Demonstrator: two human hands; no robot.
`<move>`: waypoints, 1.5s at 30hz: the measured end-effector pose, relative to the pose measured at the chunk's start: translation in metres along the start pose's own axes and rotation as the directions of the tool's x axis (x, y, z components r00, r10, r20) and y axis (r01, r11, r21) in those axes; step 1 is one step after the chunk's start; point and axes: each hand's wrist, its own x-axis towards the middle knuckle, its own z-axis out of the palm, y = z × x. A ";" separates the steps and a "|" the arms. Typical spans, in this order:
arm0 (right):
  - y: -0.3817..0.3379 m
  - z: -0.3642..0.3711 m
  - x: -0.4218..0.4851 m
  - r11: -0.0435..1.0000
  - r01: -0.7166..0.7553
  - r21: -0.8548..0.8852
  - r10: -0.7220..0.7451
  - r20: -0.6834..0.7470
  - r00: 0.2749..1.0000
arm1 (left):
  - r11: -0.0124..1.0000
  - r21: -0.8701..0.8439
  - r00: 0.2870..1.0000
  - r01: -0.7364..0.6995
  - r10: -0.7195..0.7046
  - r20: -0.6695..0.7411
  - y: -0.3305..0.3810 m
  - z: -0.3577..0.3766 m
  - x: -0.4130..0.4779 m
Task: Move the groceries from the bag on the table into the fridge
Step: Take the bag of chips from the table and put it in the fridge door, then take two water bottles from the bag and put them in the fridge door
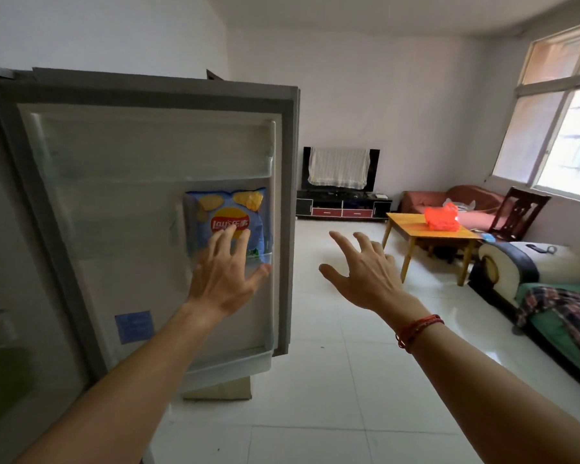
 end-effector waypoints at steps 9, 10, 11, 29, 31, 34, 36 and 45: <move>0.043 -0.021 -0.049 0.968 -0.220 -0.120 0.215 -0.057 0.975 | 0.965 -0.122 0.971 -0.233 0.238 0.027 0.044 0.038 0.021; 0.046 -0.023 -0.055 0.962 -0.241 -0.132 0.234 -0.067 0.970 | 0.957 -0.135 0.965 -0.256 0.262 0.029 0.048 0.041 0.021; 0.048 -0.025 -0.061 0.953 -0.264 -0.146 0.256 -0.076 0.964 | 0.949 -0.144 0.957 -0.279 0.287 0.037 0.052 0.044 0.022; 0.102 -0.067 -0.171 0.782 -0.576 -0.238 0.555 -0.153 0.818 | 0.784 -0.310 0.827 -0.538 0.563 -0.012 0.160 0.067 0.003; 0.110 -0.067 -0.173 0.780 -0.580 -0.235 0.560 -0.154 0.814 | 0.778 -0.312 0.821 -0.546 0.570 -0.014 0.168 0.068 0.003; 0.119 -0.068 -0.174 0.787 -0.576 -0.222 0.556 -0.150 0.818 | 0.773 -0.307 0.815 -0.555 0.579 -0.018 0.177 0.071 0.004; 0.125 -0.070 -0.174 0.797 -0.567 -0.206 0.550 -0.137 0.824 | 0.770 -0.307 0.813 -0.559 0.583 -0.018 0.184 0.074 0.005; 0.173 -0.080 -0.173 0.823 -0.539 -0.178 0.527 -0.114 0.842 | 0.780 -0.280 0.814 -0.560 0.581 -0.010 0.226 0.088 0.010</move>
